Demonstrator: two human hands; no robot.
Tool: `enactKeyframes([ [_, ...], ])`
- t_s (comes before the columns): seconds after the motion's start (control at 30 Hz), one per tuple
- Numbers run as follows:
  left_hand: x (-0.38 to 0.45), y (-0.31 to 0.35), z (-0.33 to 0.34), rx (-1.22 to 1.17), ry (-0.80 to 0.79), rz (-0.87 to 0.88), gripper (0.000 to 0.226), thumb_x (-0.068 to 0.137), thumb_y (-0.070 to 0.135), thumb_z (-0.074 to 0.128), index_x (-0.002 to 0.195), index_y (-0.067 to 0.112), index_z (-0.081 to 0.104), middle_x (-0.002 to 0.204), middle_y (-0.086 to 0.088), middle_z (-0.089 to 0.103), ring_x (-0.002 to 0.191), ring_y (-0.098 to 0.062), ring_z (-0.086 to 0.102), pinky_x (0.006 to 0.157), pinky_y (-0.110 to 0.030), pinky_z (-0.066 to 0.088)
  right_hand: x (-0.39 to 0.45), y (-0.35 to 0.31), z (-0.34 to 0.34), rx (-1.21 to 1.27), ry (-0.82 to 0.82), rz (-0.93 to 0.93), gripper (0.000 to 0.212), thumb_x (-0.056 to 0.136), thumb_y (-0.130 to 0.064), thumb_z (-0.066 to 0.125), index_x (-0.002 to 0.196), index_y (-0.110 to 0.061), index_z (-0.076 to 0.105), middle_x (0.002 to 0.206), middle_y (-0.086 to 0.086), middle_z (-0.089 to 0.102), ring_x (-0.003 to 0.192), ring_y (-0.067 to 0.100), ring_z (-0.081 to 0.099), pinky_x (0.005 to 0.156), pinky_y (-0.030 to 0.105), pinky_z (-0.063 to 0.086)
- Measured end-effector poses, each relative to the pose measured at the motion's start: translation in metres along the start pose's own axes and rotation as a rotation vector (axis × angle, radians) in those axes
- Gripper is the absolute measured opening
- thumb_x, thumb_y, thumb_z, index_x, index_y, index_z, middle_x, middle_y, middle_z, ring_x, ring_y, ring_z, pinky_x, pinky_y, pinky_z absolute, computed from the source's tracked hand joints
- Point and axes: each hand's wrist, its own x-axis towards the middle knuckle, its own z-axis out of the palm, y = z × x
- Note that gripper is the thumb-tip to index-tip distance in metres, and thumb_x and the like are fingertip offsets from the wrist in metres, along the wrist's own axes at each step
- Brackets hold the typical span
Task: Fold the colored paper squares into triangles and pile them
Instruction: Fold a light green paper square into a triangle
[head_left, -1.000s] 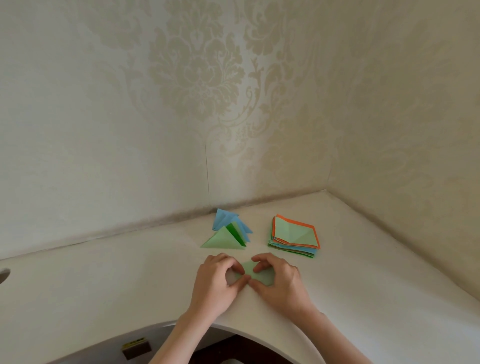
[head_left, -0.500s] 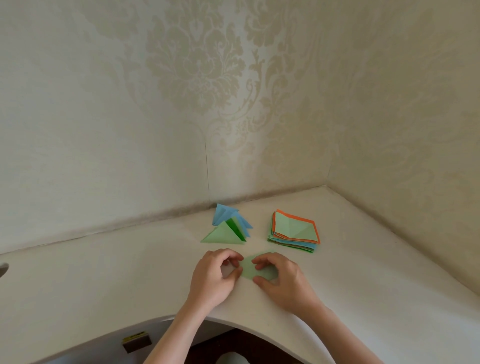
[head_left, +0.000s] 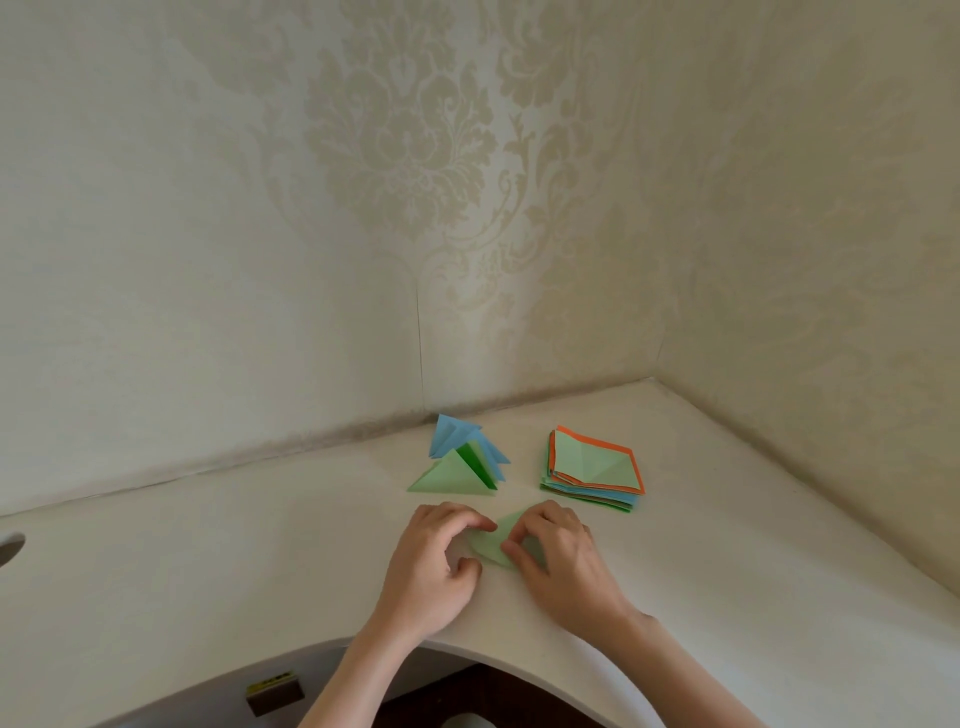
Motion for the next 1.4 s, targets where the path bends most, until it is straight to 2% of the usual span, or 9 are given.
enactKeyframes([
  [0.2,0.002,-0.005,0.004,0.043,0.029,0.093,0.024,0.077,0.013,0.071,0.087,0.034,0.069,0.092,0.024,0.061,0.097,-0.001,0.053,0.086,-0.024,0.045,0.005,0.010,-0.014,0.122,-0.128,-0.088,0.009,0.091,-0.025,0.061,0.093,-0.016,0.062,0.100,-0.008,0.055,0.093,0.006,0.052,0.084,0.016,0.042],
  [0.4,0.001,-0.006,0.008,0.097,0.035,0.149,0.005,0.081,0.028,0.071,0.082,0.032,0.069,0.088,0.024,0.061,0.091,-0.001,0.052,0.081,-0.033,0.046,-0.006,0.013,-0.015,0.007,0.045,-0.121,0.010,0.078,-0.034,0.067,0.082,-0.025,0.064,0.099,-0.013,0.059,0.094,0.005,0.056,0.083,0.021,0.043],
  [0.57,0.000,-0.003,0.012,0.156,0.017,0.209,0.002,0.084,0.031,0.066,0.085,0.032,0.066,0.089,0.023,0.061,0.093,0.001,0.049,0.080,-0.032,0.044,-0.018,0.011,-0.020,-0.031,0.010,-0.101,0.016,0.083,-0.029,0.054,0.086,-0.025,0.069,0.094,-0.013,0.064,0.087,0.010,0.061,0.079,0.031,0.049],
  [0.67,-0.001,0.002,0.013,0.149,0.019,0.201,0.007,0.085,0.037,0.060,0.088,0.033,0.065,0.087,0.022,0.061,0.093,0.003,0.049,0.082,-0.030,0.044,-0.020,0.008,-0.024,0.047,-0.062,-0.109,0.024,0.083,-0.029,0.054,0.098,-0.018,0.069,0.109,-0.009,0.064,0.101,0.005,0.059,0.090,0.014,0.043],
  [0.73,-0.001,0.004,0.012,0.096,0.019,0.153,0.007,0.085,0.033,0.067,0.091,0.034,0.065,0.086,0.024,0.059,0.093,0.003,0.051,0.084,-0.027,0.042,-0.020,0.008,-0.022,0.068,-0.068,-0.113,0.032,0.083,-0.041,0.057,0.101,-0.017,0.068,0.111,-0.009,0.063,0.104,0.002,0.056,0.092,0.011,0.041],
  [0.8,-0.001,0.003,0.011,0.044,0.023,0.086,0.014,0.083,0.032,0.071,0.094,0.037,0.065,0.087,0.022,0.057,0.092,0.002,0.053,0.084,-0.024,0.043,-0.018,0.010,-0.018,0.102,-0.051,-0.100,0.037,0.084,-0.050,0.055,0.095,-0.016,0.068,0.106,-0.010,0.064,0.102,0.001,0.058,0.090,0.018,0.045],
  [0.9,-0.001,0.004,0.009,0.022,0.038,0.024,0.016,0.082,0.033,0.072,0.096,0.037,0.065,0.085,0.017,0.057,0.088,0.000,0.053,0.079,-0.016,0.041,-0.015,0.011,-0.013,0.145,0.020,-0.085,0.032,0.088,-0.045,0.054,0.083,-0.016,0.065,0.095,-0.009,0.063,0.093,0.003,0.060,0.082,0.023,0.048],
  [1.1,0.000,0.007,0.010,0.022,0.100,0.002,0.017,0.080,0.027,0.074,0.095,0.028,0.065,0.075,0.018,0.057,0.085,-0.002,0.054,0.073,-0.010,0.039,-0.012,0.012,-0.008,0.088,0.102,-0.029,0.021,0.086,-0.032,0.067,0.076,-0.014,0.064,0.102,-0.006,0.054,0.091,0.006,0.054,0.082,0.009,0.037],
  [1.4,0.005,0.006,0.017,0.119,0.119,-0.008,0.028,0.076,0.038,0.076,0.099,0.033,0.060,0.073,0.019,0.055,0.084,0.001,0.048,0.071,-0.011,0.038,-0.008,0.011,-0.001,0.050,0.140,0.019,0.024,0.079,-0.033,0.075,0.071,-0.013,0.063,0.100,-0.005,0.051,0.093,0.009,0.053,0.084,0.015,0.041],
])
